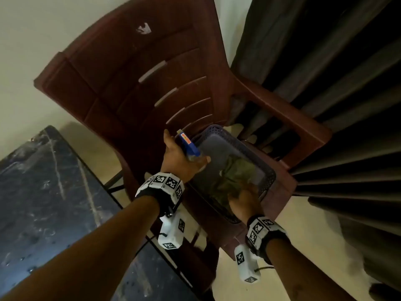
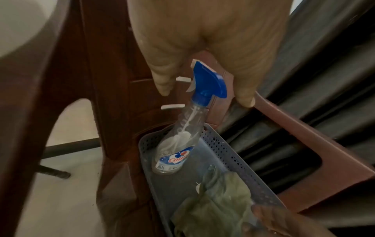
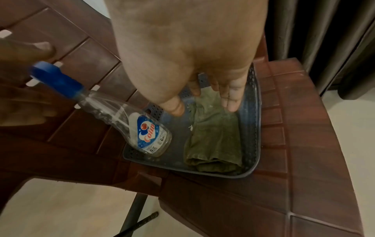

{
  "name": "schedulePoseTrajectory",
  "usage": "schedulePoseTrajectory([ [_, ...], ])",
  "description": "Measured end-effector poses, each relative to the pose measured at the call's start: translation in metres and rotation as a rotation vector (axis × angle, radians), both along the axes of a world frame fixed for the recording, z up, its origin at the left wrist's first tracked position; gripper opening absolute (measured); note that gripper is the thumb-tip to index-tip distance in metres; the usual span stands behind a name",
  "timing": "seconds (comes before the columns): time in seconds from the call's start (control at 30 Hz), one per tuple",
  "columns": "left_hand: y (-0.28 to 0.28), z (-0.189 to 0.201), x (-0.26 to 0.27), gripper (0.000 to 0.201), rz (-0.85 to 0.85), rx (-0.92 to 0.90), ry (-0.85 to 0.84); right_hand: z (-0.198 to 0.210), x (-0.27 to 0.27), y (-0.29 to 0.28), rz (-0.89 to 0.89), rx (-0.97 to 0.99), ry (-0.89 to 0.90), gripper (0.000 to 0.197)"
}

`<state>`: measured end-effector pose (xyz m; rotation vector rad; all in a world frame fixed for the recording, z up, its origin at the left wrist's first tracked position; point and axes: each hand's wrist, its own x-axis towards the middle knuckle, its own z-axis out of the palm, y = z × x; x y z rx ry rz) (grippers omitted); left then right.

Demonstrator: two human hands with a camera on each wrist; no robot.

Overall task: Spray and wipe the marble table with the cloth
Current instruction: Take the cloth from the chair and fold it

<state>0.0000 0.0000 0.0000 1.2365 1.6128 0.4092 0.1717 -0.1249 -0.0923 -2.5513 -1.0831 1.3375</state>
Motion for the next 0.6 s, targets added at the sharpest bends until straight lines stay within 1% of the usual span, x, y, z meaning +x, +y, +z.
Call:
schedulePoseTrajectory([
  [0.1,0.009,-0.01,0.007,0.138,-0.053,0.018,-0.001,-0.006,0.003,0.0,0.009,-0.003,-0.013,0.053],
  [0.13,0.013,-0.016,0.009,0.136,-0.048,0.036,0.0,-0.008,0.003,-0.002,0.019,-0.001,-0.004,0.052],
  [0.3,0.015,-0.02,0.005,0.126,-0.064,0.153,0.049,-0.011,0.006,-0.004,0.041,0.004,-0.04,0.054],
  [0.37,0.013,-0.021,-0.001,0.12,-0.07,0.177,0.034,-0.01,0.008,-0.005,0.04,0.004,-0.031,0.056],
  [0.47,0.009,-0.013,-0.007,0.112,-0.088,0.245,-0.018,-0.007,0.008,-0.006,0.029,-0.009,-0.029,0.058],
  [0.6,0.01,0.016,-0.016,0.098,-0.136,0.458,-0.083,-0.006,0.008,-0.003,0.011,0.018,-0.033,0.055],
])
